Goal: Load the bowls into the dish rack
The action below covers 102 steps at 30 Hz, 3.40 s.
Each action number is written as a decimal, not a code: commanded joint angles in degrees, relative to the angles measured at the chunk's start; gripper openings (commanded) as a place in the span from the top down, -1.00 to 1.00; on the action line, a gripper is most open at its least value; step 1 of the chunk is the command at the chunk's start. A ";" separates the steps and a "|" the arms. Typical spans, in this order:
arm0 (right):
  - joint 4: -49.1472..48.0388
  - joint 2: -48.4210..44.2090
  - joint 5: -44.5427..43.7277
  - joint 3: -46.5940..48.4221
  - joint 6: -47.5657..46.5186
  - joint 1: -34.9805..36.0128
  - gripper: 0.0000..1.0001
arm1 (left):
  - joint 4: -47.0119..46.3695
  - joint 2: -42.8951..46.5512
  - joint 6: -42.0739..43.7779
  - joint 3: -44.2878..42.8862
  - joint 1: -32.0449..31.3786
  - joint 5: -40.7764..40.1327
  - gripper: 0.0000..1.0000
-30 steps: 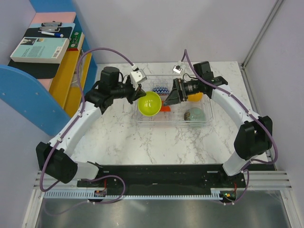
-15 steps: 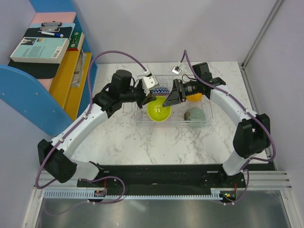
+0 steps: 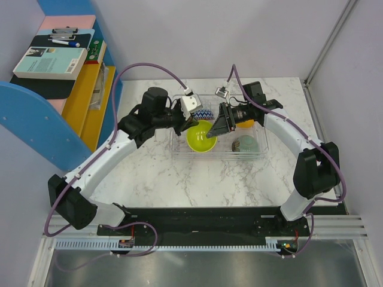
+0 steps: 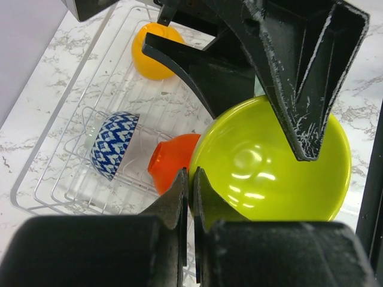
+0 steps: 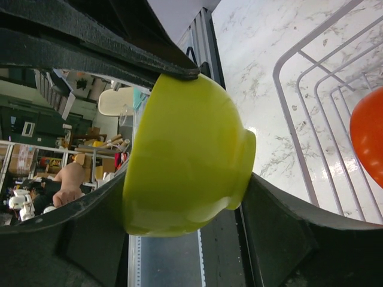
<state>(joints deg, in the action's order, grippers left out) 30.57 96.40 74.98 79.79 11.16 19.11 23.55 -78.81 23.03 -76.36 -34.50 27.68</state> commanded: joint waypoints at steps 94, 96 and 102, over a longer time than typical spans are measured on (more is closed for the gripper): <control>-10.79 12.23 -109.78 -2.27 -33.57 14.28 1.00 | 0.27 14.47 1.23 25.82 36.08 12.13 -0.99; -10.88 12.67 -109.87 -2.36 -33.74 14.46 0.98 | 0.35 14.56 1.23 25.73 36.08 12.13 -0.99; -10.27 13.38 -109.61 -2.71 -34.01 14.90 -0.19 | 0.18 14.73 1.32 25.82 36.08 11.96 -0.99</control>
<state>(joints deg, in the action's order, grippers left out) 19.81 108.51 -34.46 78.13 -22.81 33.63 25.65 -65.41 22.63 -50.81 1.32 38.13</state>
